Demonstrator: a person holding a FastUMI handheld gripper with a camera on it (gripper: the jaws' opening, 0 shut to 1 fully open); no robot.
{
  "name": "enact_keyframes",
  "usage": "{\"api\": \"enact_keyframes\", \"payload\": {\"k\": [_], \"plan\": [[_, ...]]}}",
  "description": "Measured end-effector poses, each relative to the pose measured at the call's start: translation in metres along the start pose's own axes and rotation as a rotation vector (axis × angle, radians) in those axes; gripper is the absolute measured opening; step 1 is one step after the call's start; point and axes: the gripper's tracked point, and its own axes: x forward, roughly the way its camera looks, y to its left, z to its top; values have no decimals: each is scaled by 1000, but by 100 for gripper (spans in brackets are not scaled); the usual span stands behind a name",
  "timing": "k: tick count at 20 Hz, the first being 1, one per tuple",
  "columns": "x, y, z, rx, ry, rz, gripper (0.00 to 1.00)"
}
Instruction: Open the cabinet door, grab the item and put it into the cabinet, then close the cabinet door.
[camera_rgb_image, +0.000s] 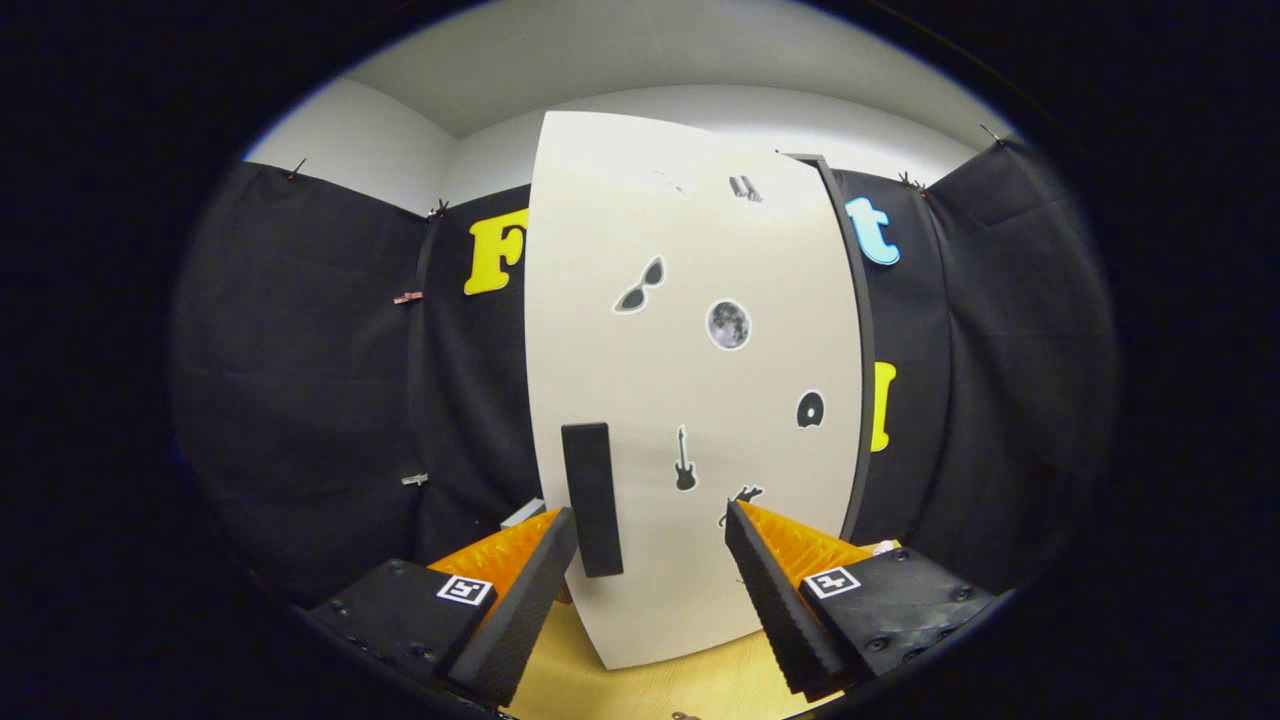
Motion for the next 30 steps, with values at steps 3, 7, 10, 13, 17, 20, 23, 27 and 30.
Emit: {"api": "enact_keyframes", "payload": {"k": [3, 7, 10, 13, 17, 20, 23, 27, 30], "plan": [[-8, -29, -4, -54, 19, -124, 98], [-14, -42, -14, -131, 70, -179, 98], [-12, -43, -4, -125, 43, -169, 98], [-11, -49, 1, -116, 25, -172, 98], [-13, -61, 5, -132, 14, -198, 98], [-15, -62, 3, -134, 19, -194, 98], [-16, -64, 2, -137, 23, -192, 98], [-18, -66, 5, -130, 17, -202, 98], [-22, -64, 7, -111, 14, -199, 98]]}}
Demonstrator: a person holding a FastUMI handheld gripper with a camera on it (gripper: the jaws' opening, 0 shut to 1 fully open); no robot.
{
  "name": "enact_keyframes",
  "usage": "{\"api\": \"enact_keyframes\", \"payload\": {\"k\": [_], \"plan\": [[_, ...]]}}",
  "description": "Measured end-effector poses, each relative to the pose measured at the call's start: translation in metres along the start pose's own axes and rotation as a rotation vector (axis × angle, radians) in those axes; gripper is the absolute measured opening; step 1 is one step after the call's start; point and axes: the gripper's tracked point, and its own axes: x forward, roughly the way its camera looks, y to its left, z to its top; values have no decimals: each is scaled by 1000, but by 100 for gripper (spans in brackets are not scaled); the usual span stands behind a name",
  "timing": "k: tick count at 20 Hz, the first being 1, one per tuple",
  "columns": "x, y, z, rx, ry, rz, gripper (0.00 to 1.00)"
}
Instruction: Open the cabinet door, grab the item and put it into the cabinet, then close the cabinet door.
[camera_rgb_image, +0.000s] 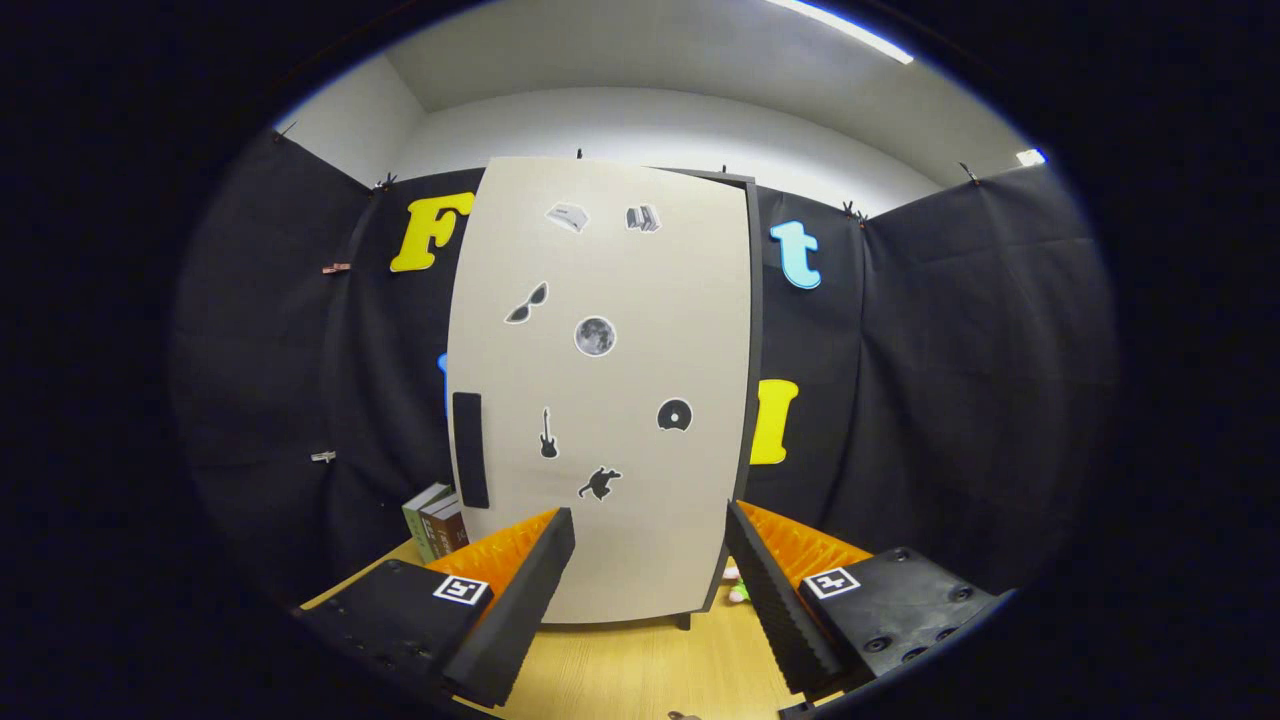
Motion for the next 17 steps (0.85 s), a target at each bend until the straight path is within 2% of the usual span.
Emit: {"api": "enact_keyframes", "payload": {"k": [17], "plan": [[-12, -4, 1, 14, 7, -6, 98]]}}
